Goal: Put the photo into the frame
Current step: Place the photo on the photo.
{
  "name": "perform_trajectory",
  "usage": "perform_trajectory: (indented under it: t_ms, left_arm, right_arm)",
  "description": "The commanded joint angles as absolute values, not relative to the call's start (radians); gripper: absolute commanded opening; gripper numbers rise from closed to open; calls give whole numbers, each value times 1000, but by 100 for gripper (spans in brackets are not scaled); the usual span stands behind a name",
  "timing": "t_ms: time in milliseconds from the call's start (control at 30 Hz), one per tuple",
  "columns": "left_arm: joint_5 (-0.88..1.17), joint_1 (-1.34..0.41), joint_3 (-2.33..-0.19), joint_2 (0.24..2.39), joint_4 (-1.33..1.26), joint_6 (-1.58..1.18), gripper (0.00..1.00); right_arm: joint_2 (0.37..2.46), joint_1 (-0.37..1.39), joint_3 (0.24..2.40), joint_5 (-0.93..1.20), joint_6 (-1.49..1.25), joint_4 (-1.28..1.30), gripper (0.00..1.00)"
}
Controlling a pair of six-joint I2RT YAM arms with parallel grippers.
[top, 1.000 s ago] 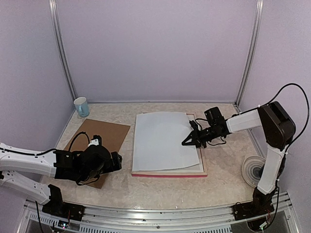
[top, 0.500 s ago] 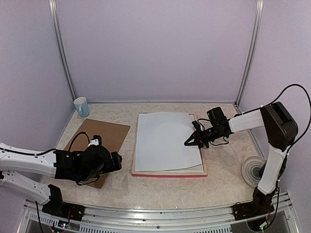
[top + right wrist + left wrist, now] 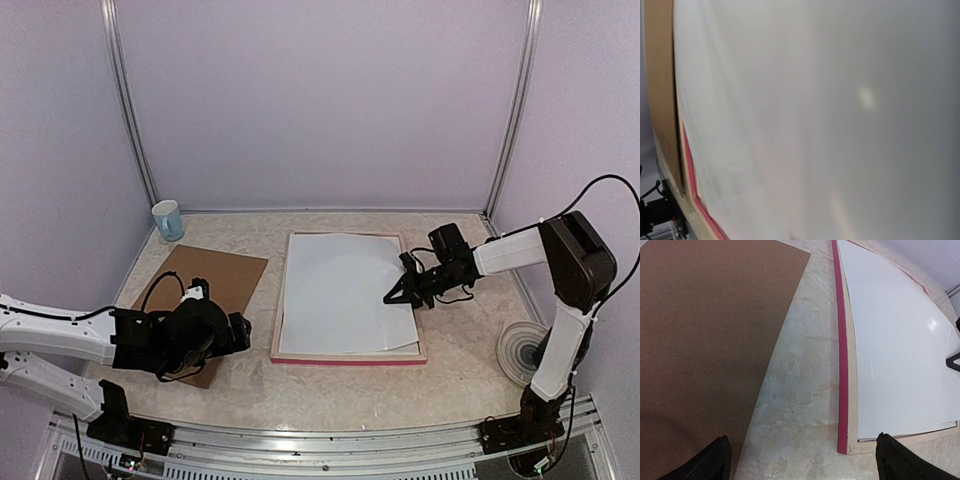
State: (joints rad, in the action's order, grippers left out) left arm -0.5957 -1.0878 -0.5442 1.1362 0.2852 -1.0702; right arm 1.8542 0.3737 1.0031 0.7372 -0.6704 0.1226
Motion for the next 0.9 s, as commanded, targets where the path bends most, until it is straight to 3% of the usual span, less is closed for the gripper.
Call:
perform_trajectory:
  t_ms: [0, 633, 867]
  left_arm:
    - [-611, -1082, -547, 1125, 289, -1065, 99]
    - [-605, -1083, -513, 1112, 270, -1079, 99]
    - [-606, -1082, -502, 1103, 266, -1083, 99]
  right_arm:
    - [1819, 357, 985, 705, -669, 137, 9]
    - [1816, 356, 998, 664, -693, 141, 14]
    - [1819, 357, 1014, 645, -681, 162, 32]
